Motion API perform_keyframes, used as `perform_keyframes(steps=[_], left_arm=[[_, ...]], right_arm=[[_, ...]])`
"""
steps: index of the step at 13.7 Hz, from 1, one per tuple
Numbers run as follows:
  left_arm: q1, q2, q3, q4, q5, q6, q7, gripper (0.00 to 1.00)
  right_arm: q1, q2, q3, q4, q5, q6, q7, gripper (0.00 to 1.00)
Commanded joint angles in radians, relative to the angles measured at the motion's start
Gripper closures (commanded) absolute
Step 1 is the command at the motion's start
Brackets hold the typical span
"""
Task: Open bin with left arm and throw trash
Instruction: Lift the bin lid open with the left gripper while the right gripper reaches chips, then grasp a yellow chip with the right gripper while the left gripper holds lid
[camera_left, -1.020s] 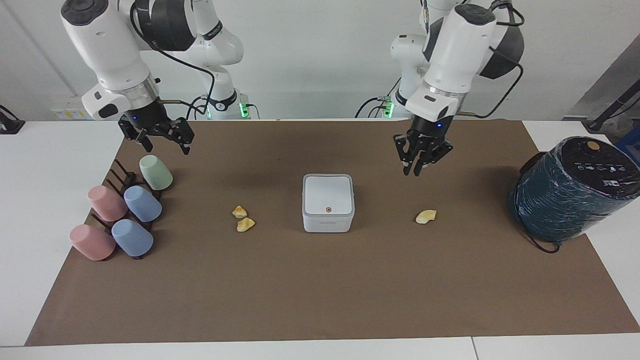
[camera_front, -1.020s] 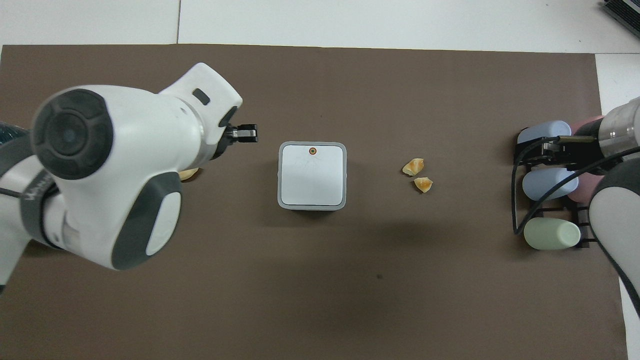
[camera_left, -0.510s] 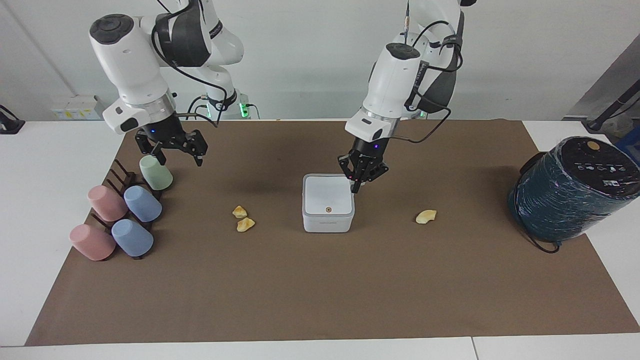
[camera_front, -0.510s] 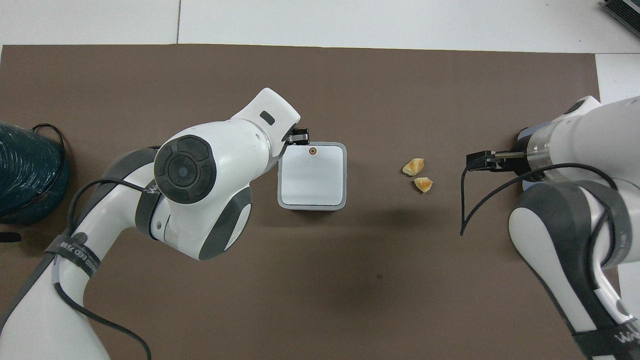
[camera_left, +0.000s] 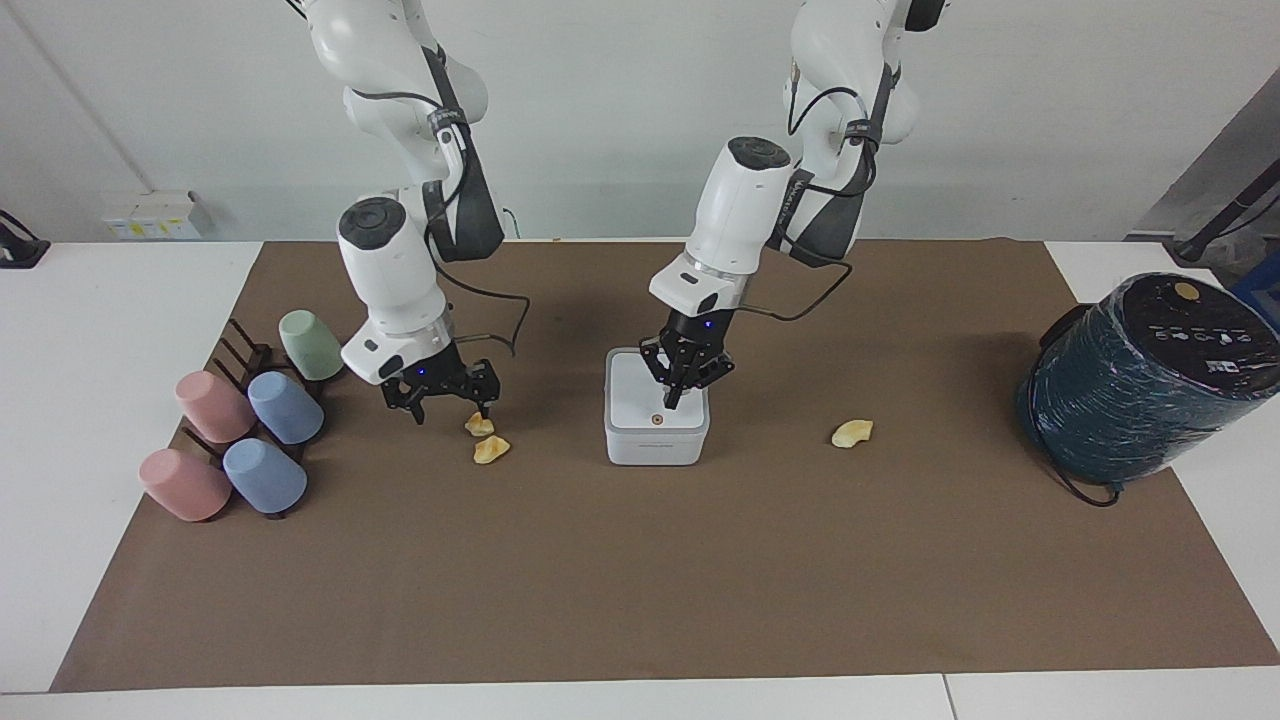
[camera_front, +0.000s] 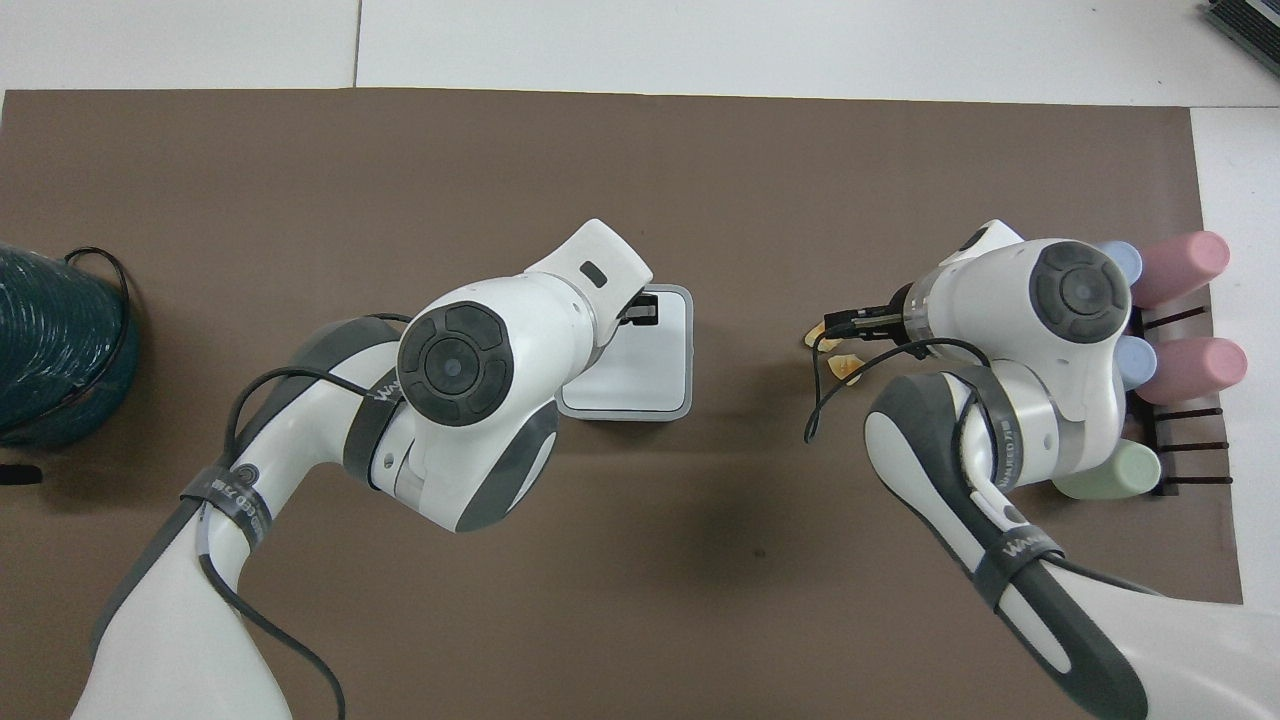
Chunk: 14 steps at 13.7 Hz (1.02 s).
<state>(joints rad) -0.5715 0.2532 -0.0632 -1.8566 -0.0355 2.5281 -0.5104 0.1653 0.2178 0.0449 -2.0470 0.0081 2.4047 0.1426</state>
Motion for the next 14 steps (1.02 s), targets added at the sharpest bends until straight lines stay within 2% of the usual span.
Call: perform_keyframes(steps=[1, 3, 5, 7, 8, 9, 11, 13, 14], left_arm=[[-0.028, -0.006, 0.016, -0.056, -0.011, 0.032, -0.005, 0.94], [-0.048, -0.005, 0.017, -0.091, -0.011, 0.043, -0.005, 0.94], [-0.050, -0.003, 0.017, -0.131, -0.011, 0.104, -0.004, 0.94], [-0.048, 0.006, 0.017, -0.124, -0.009, 0.103, -0.005, 0.91], [-0.041, 0.014, 0.017, -0.077, -0.011, 0.086, -0.005, 0.89], [-0.028, 0.011, 0.019, -0.025, -0.011, 0.027, -0.004, 0.88], [0.040, 0.008, 0.025, 0.132, -0.009, -0.172, 0.007, 0.82], [0.109, 0.014, 0.025, 0.264, -0.007, -0.342, 0.019, 0.75], [0.146, 0.017, 0.023, 0.287, -0.006, -0.365, 0.032, 0.69]], right_arm=[[0.026, 0.009, -0.002, -0.036, 0.016, 0.031, -0.037, 0.00], [0.023, -0.001, -0.002, -0.083, 0.016, 0.033, -0.082, 0.00], [0.020, -0.015, -0.002, -0.113, 0.016, 0.031, -0.132, 0.09], [0.020, -0.020, -0.002, -0.131, 0.016, 0.033, -0.162, 0.21], [0.020, -0.018, -0.002, -0.131, 0.016, 0.033, -0.204, 0.30], [0.019, -0.017, -0.003, -0.136, 0.016, 0.054, -0.240, 0.47], [0.016, -0.018, -0.003, -0.170, 0.016, 0.111, -0.248, 1.00], [0.023, -0.020, -0.002, -0.159, 0.016, 0.106, -0.223, 1.00], [0.028, -0.034, -0.002, -0.147, 0.016, 0.103, -0.190, 1.00]])
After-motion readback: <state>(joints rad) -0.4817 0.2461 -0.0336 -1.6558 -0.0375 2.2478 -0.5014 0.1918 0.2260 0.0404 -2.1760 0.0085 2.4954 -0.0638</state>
